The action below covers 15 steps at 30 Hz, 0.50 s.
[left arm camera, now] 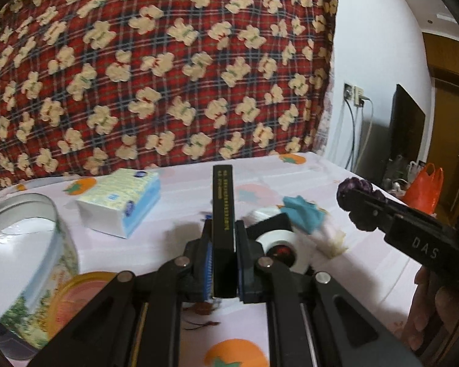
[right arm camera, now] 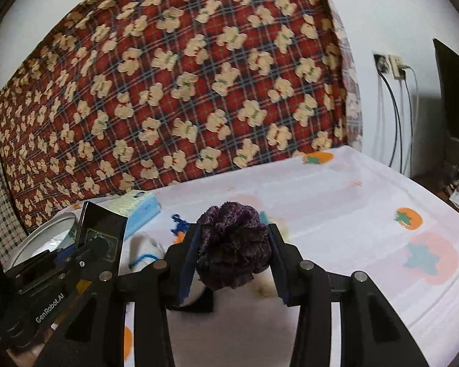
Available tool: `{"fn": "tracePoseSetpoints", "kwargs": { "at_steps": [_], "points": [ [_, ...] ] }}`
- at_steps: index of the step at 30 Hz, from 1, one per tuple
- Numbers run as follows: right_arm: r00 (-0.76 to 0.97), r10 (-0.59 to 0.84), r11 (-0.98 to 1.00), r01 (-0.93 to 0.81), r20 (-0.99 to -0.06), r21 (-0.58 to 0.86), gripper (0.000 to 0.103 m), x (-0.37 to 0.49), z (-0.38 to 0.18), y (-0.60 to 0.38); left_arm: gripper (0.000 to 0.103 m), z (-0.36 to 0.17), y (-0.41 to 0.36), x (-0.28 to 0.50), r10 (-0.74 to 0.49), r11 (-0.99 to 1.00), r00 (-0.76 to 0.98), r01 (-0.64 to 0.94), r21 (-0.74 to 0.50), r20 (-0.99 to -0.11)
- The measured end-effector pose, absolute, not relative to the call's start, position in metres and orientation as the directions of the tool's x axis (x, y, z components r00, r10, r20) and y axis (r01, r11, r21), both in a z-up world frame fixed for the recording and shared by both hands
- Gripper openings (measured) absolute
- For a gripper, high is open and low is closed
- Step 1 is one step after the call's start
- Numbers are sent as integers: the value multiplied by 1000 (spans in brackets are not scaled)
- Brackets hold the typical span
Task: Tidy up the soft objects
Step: 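Lift the black box with the left gripper while the right gripper lifts the scrunchie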
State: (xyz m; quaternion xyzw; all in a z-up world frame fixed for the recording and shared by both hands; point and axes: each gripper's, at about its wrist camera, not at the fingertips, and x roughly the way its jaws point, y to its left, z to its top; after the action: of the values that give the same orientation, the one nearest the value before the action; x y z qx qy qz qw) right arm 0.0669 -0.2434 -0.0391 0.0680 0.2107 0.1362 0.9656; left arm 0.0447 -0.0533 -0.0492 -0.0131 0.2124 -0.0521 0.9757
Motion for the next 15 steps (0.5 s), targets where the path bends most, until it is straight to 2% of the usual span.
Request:
{"fn": "tracePoseSetpoints", "kwargs": {
  "at_steps": [9,15],
  "points": [
    [896,306,949,-262,-321,174,46,62,-35,-212,10,-47,-16,33,-41,998,926,22,-55,-375],
    [900,318,947,-286,-299,146,46,58,-33,-190,10,-48,8,30,-15,997,925,-16,-79,-379]
  ]
}}
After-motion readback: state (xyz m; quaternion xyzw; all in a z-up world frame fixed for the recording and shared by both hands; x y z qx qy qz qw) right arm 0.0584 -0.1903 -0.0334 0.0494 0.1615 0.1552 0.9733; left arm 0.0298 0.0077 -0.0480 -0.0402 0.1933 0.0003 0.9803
